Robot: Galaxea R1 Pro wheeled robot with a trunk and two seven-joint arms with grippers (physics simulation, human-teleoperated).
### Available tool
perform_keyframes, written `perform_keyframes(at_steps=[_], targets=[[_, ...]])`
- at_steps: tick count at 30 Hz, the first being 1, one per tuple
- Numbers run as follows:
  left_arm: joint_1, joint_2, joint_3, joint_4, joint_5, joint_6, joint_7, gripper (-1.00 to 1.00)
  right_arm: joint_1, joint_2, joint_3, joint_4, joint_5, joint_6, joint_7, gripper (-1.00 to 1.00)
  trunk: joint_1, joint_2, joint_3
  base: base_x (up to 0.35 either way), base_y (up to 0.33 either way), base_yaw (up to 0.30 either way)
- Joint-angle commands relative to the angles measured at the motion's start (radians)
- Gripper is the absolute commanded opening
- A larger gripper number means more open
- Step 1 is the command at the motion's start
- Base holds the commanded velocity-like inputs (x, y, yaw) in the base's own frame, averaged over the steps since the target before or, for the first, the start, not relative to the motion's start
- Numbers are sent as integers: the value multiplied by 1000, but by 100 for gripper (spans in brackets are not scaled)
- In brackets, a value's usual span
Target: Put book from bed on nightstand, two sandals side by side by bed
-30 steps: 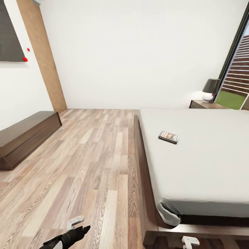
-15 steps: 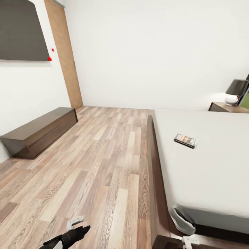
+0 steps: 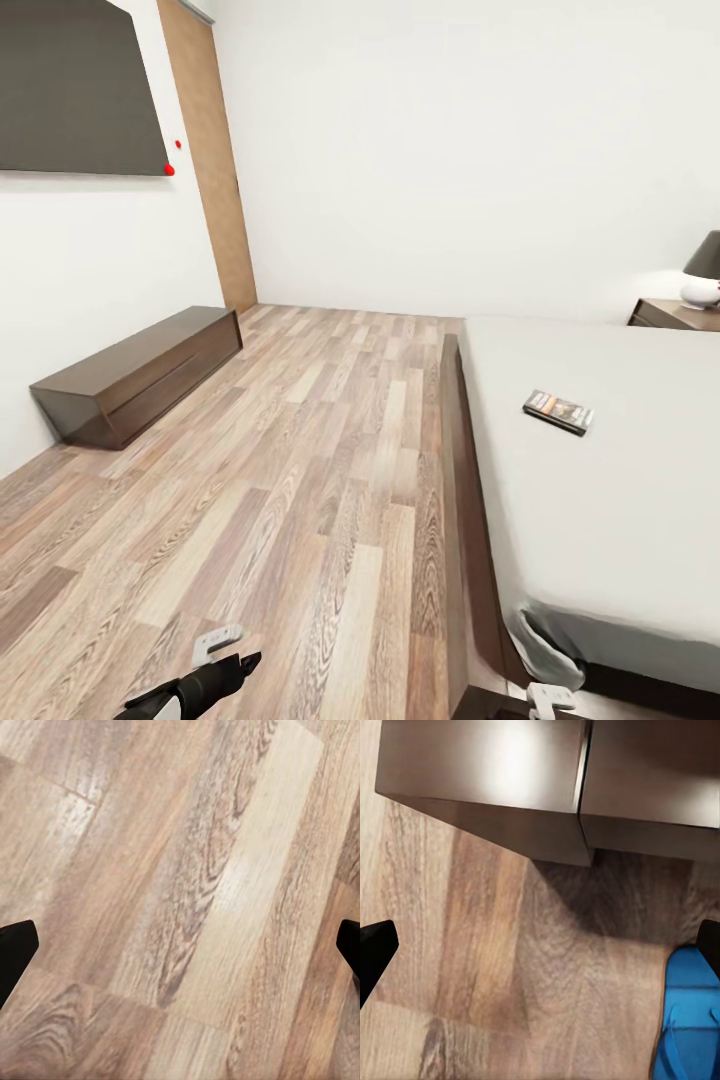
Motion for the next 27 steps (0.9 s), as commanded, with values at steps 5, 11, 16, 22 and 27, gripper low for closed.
perform_keyframes(at_steps=[5,11,16,22,27], targets=[[0,1,-3,-1,9,6,-3,100,0,0,-8,0,-7,4,6,100,0,0,-1,0,0,0],[0,1,-3,-1,9,6,-3,100,0,0,-8,0,-7,4,6,100,0,0,-1,0,23,0],[0,1,-3,-1,9,5,-2,100,0,0,-8,0,-7,4,6,100,0,0,-1,0,170,57],[0,1,-3,-1,10,5,-2,100,0,0,-8,0,-7,4,6,100,0,0,-1,0,49,237],[0,1,-3,-1,11,5,-2,100,0,0,-8,0,-7,4,6,100,0,0,-1,0,5,277]])
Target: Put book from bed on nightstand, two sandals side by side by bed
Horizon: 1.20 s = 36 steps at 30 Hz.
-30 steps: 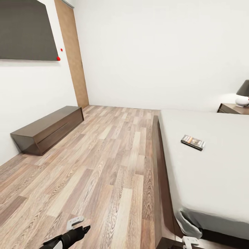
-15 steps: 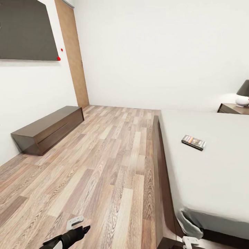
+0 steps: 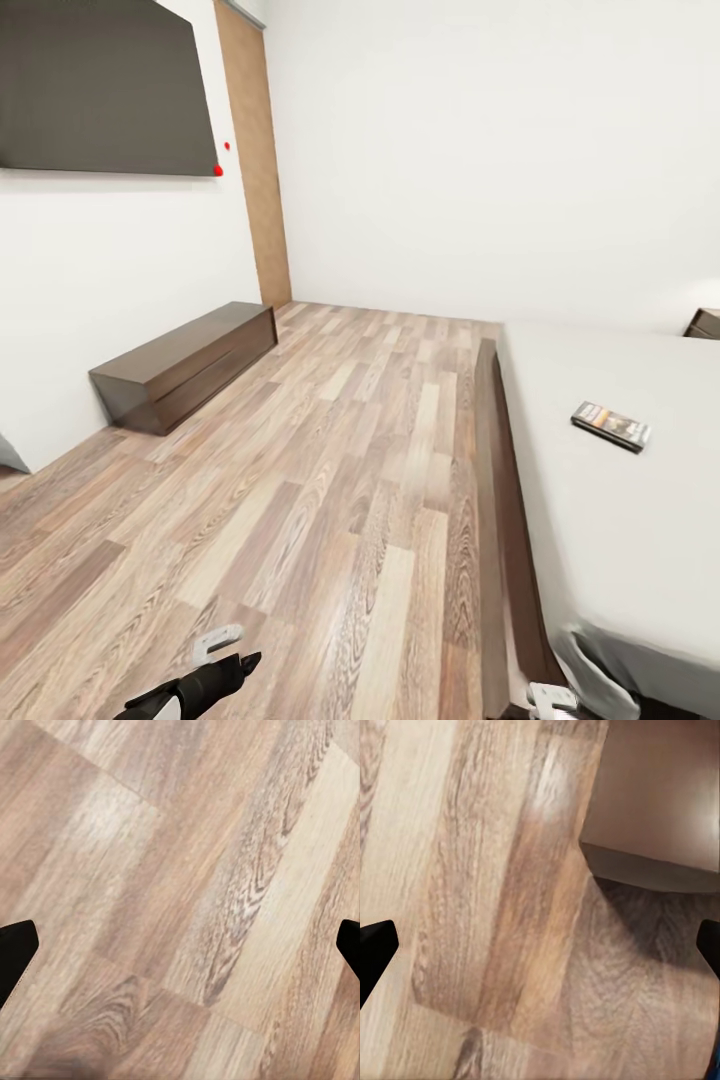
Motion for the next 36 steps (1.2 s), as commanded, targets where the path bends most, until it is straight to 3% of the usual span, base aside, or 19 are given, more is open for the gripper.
perform_keyframes(at_steps=[1,21,36], targets=[[-1,1,-3,-1,9,6,-2,100,0,0,-8,-1,-7,4,6,100,0,0,-1,0,1,253],[-1,1,-3,-1,8,7,-2,100,0,1,-8,-1,-7,4,6,100,0,0,-1,0,0,27],[-1,1,-3,-1,8,7,-1,100,0,0,-8,-1,-7,4,6,100,-58,105,46,0,0,0]])
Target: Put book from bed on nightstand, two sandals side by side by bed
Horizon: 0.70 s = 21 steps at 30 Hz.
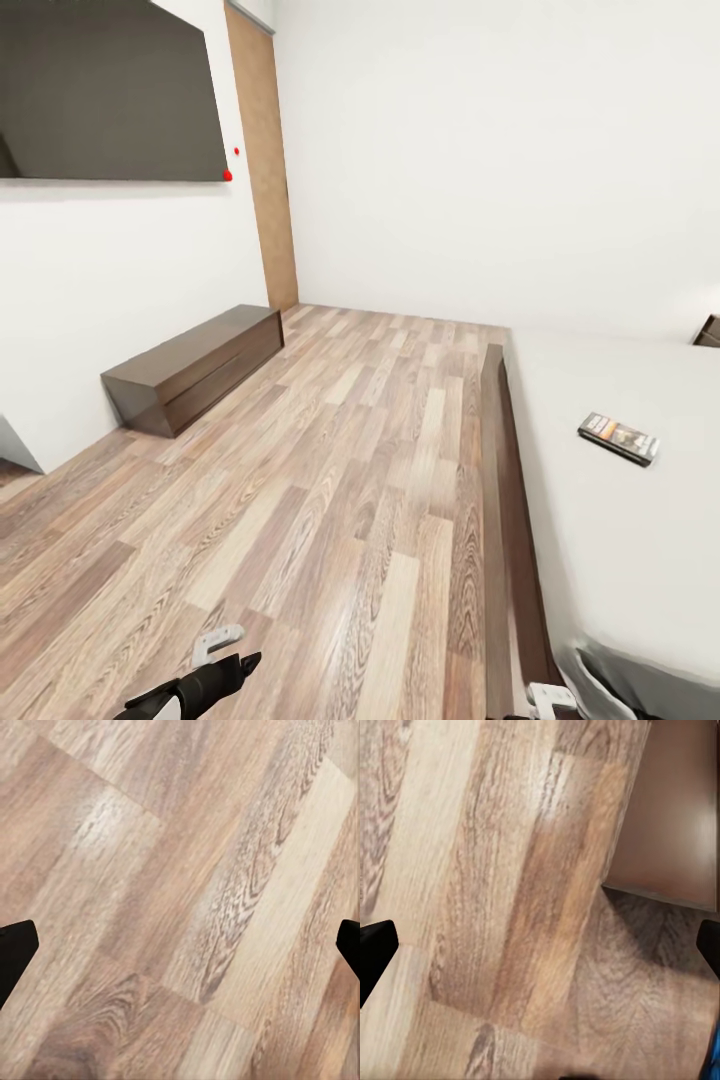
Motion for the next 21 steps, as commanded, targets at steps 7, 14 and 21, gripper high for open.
perform_keyframes(at_steps=[7,14,21], targets=[[0,1,-3,-1,9,6,-1,100,0,0,-8,0,-7,4,6,100,-27,49,21,0,0,0],[0,1,-3,-1,9,6,-1,100,0,0,-8,0,-7,4,6,100,-54,98,43,0,0,0],[0,1,-3,-1,9,6,-1,100,0,0,-8,0,-7,4,6,100,-81,147,65,0,0,0]])
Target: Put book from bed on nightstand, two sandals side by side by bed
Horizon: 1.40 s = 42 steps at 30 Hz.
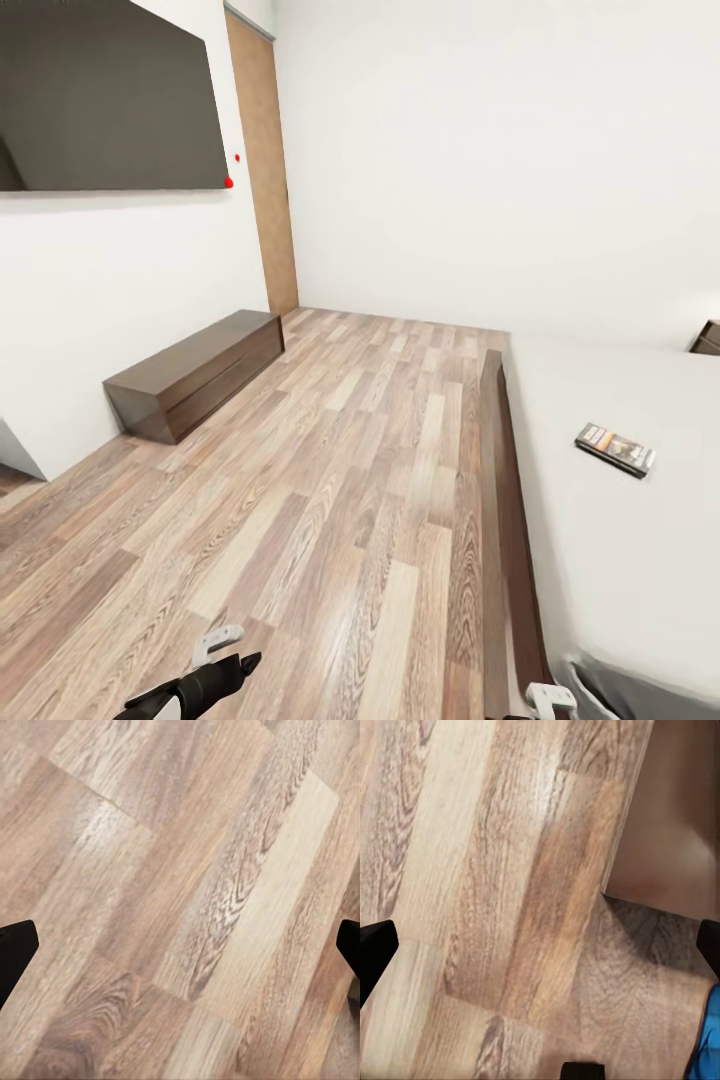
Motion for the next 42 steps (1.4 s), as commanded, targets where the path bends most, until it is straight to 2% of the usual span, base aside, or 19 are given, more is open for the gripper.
perform_keyframes(at_steps=[1,12,30,42], targets=[[0,1,-3,-1,9,6,-2,100,0,0,-8,0,-7,4,6,100,-4,7,2,0,0,0],[0,1,-3,-1,9,6,-2,100,0,0,-8,0,-7,4,6,100,-46,84,36,0,0,15],[0,1,-3,-1,9,6,-2,100,0,0,-8,0,-7,4,6,100,-115,210,78,0,0,217],[0,1,-3,-1,9,6,-2,100,0,0,-8,0,-7,4,6,100,-161,294,113,0,0,118]])
